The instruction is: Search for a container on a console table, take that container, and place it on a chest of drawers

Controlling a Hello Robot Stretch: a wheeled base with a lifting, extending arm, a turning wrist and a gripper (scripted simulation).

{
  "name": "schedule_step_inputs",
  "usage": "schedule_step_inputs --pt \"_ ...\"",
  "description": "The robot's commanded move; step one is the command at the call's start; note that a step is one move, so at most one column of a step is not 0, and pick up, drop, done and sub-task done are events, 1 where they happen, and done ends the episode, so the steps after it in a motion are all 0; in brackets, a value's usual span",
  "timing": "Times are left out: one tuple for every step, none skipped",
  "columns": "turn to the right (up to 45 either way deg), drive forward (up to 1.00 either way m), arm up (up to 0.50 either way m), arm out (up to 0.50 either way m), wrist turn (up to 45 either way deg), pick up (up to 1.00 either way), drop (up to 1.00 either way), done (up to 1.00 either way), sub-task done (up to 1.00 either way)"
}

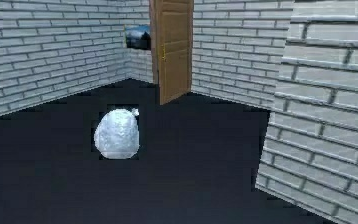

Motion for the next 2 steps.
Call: schedule_step_inputs --pt "0.0 1.00 0.00 0.00 0.0 0.00 0.00 0.00 0.00" --pt "0.0 1.00 0.00 0.00 0.0 0.00 0.00 0.00 0.00"
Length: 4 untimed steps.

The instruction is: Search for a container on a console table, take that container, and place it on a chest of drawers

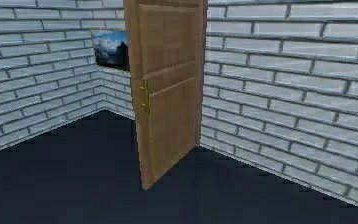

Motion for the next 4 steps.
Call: schedule_step_inputs --pt "3.0 0.00 0.00 0.00 0.0 0.00 0.00 0.00 0.00" --pt "0.0 0.40 0.00 0.00 0.0 0.00 0.00 0.00 0.00" --pt "-45.0 0.00 0.00 0.00 0.0 0.00 0.00 0.00 0.00" --pt "0.0 1.00 0.00 0.00 0.0 0.00 0.00 0.00 0.00"
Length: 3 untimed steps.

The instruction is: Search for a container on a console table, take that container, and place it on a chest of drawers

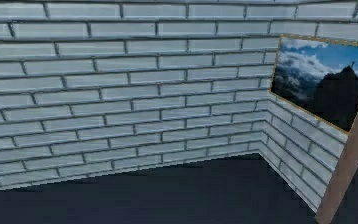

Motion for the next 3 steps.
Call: schedule_step_inputs --pt "0.0 0.05 0.00 0.00 0.0 0.00 0.00 0.00 0.00" --pt "27.0 0.00 0.00 0.00 0.0 0.00 0.00 0.00 0.00" --pt "0.0 0.45 0.00 0.00 0.0 0.00 0.00 0.00 0.00"
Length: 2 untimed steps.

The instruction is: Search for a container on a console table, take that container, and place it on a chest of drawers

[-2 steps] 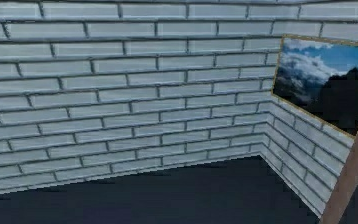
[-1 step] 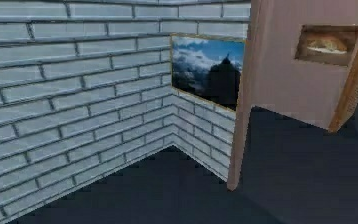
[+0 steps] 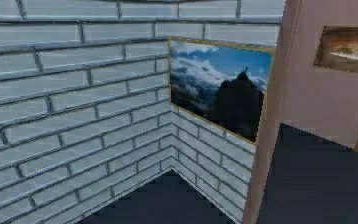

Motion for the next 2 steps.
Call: schedule_step_inputs --pt "45.0 0.00 0.00 0.00 0.0 0.00 0.00 0.00 0.00" --pt "9.0 0.00 0.00 0.00 0.0 0.00 0.00 0.00 0.00"
